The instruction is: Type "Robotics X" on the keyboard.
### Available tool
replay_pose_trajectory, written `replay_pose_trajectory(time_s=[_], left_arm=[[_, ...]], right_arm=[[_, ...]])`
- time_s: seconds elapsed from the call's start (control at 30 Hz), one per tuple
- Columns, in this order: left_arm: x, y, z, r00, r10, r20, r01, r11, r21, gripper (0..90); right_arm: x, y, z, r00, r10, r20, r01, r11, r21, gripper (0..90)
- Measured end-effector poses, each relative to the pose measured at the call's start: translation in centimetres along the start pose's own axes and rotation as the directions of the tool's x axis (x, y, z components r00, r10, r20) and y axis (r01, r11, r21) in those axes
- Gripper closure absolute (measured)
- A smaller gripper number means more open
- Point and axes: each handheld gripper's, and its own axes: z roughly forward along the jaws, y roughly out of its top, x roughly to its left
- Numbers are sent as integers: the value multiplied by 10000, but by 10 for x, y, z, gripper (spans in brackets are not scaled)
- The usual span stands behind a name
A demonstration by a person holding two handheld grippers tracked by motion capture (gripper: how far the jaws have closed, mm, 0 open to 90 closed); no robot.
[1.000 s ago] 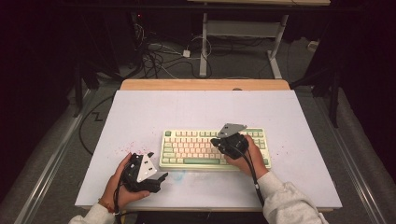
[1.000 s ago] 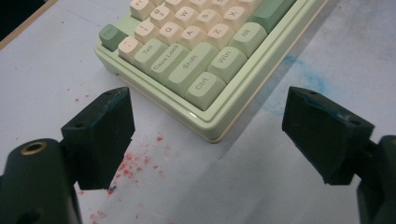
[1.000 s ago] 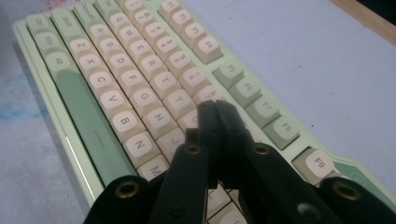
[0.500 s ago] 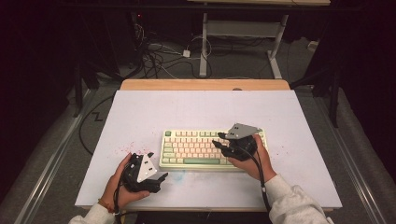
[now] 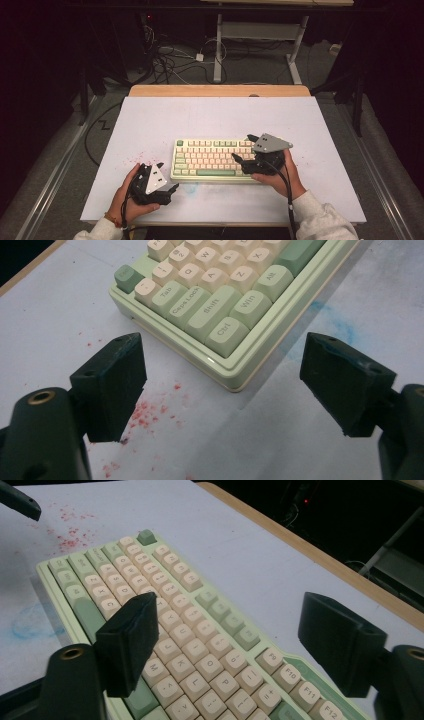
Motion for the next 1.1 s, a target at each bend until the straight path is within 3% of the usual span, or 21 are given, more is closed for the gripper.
replay_pose_trajectory(time_s=[0.13,0.23,0.67,0.93,1.03,1.1], left_arm=[[2,1,-5,9995,-281,125,285,9990,-352,177],[5,3,-8,9985,-547,-35,545,9975,-459,213],[9,6,-15,9962,-864,-118,853,9933,-777,261],[12,10,-16,9950,-987,159,996,9925,-707,425],[14,11,-15,9931,-1101,393,1122,9921,-559,529],[14,13,-15,9935,-838,767,873,9952,-444,631]], right_arm=[[1,-4,-9,9999,11,131,-12,10000,12,224],[1,-8,-17,9996,-54,272,56,10000,-77,228],[-3,-36,-42,9982,58,598,-53,10000,-83,228],[-1,-51,-52,9943,-198,1044,166,9994,319,227],[-1,-56,-57,9929,-238,1168,204,9993,302,226],[-2,-59,-60,9928,-182,1186,147,9994,298,227]])
